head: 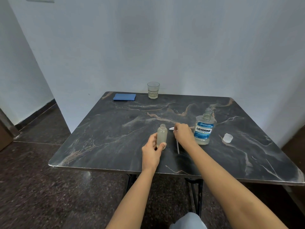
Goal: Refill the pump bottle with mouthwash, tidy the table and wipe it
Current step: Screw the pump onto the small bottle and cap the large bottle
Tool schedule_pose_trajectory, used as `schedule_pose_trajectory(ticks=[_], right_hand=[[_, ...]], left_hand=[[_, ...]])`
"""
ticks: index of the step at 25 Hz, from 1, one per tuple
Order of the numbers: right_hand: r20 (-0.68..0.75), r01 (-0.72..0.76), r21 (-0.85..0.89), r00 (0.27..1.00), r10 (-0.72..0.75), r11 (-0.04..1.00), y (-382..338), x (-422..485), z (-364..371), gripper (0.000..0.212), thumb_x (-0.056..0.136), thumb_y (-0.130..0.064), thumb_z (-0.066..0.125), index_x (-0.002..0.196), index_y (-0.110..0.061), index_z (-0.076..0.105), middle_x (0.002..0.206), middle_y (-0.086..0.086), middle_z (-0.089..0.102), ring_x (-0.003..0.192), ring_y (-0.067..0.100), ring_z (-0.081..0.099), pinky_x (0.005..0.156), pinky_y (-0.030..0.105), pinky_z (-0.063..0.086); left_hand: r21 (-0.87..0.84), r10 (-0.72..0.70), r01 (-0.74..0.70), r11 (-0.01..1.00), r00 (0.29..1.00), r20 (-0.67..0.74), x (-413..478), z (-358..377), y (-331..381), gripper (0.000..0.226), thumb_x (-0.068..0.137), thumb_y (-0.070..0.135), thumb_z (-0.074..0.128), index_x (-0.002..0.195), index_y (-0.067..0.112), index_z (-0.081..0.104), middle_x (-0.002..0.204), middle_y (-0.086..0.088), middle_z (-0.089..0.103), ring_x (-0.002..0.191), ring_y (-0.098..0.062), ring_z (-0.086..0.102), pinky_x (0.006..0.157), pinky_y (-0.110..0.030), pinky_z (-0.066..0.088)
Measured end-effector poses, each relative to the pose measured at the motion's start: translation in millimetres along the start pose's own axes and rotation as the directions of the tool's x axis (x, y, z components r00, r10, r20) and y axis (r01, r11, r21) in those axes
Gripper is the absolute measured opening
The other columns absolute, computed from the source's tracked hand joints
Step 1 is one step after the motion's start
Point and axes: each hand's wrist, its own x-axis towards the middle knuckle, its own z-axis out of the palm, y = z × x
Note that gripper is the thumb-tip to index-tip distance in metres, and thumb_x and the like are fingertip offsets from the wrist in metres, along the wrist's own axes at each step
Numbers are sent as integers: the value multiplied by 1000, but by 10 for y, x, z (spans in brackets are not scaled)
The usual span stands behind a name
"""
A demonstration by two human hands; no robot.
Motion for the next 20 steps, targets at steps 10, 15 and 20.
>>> schedule_pose_trajectory(ticks=[10,15,20], right_hand=[[-292,159,628,956,42,762,-240,-142,-639,30,81,-6,65,109,-10,54,91,-1,63,81,15,62,74,28,55],[-519,411,729,853,50,548,-553,-297,-1100,22,85,-11,65,106,-11,60,95,-6,65,84,9,63,76,14,52],[-502,449,751,864,-23,483,-659,-417,-1046,23,86,-10,66,108,-10,60,99,-3,66,90,10,65,80,15,52]], left_hand=[[9,-11,11,1000,1000,2,-16,-11,39,42,88,19,69,126,28,56,115,11,66,99,8,60,78,-3,44],[21,-18,18,1000,1000,3,-16,-15,45,42,88,21,69,127,27,56,112,14,64,96,11,58,78,-2,43],[20,-15,15,1000,1000,-3,-20,-11,55,40,88,20,70,125,27,57,108,17,62,93,18,56,77,-1,42]])
